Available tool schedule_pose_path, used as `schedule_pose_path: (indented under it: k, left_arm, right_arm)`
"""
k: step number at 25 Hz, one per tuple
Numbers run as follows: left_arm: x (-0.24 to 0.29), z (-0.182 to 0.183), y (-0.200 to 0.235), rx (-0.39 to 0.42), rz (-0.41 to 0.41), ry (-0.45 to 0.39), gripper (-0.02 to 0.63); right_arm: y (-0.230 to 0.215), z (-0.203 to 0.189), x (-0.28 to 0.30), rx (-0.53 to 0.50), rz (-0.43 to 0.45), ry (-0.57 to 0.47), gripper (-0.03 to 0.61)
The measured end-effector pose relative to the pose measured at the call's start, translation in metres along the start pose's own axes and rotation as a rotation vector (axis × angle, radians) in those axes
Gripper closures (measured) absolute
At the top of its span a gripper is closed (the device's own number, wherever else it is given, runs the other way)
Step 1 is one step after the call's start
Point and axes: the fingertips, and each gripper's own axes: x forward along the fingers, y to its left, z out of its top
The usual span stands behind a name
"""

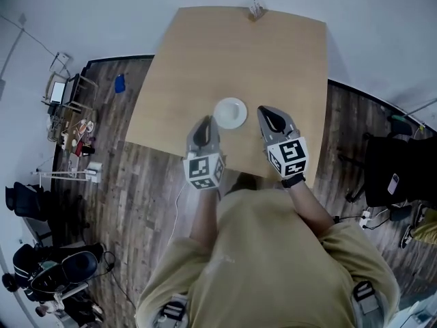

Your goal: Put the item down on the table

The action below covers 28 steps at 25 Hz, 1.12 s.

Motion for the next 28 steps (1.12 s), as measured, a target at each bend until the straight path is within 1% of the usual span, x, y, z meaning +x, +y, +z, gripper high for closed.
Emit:
schedule_pose_path:
  k: [3, 7, 11, 15, 18, 22, 28]
  left_arm:
    - [-0.025, 0.009, -0.012, 0.011, 0.019, -0.039, 0.611]
    - [-0.055, 0.010, -0.033, 0.036, 0.024, -0.048, 0.612]
    - [-0.085, 0.015, -0.047, 0.037, 0.016, -0.067, 0.612]
    - [-0.108, 0.016, -0.060, 0.032, 0.048, -0.105, 0.612]
    - [-0.116, 0.011, -0.073, 0.033, 0.052, -0.104, 0.612]
    - [-0.121, 0.003, -0.087, 0.034, 0.034, -0.085, 0.612]
    - [-0.114, 0.000, -0.089, 0.031, 0.012, -0.065, 0.612]
  right_arm:
    - [0.009, 0.006, -0.019, -0.011, 0.000, -0.026, 0.572]
    - [0.018, 0.008, -0.049, -0.017, -0.003, -0.052, 0.572]
    - [0.035, 0.009, -0.077, -0.025, -0.004, -0.062, 0.572]
    - [0.041, 0.002, -0.102, -0.030, 0.000, -0.063, 0.572]
    - [0.041, 0.000, -0.120, -0.034, -0.005, -0.069, 0.572]
    - [0.042, -0.001, -0.136, -0.038, -0.012, -0.072, 0.572]
    - [0.042, 0.000, -0.131, -0.043, -0.014, -0.069, 0.572]
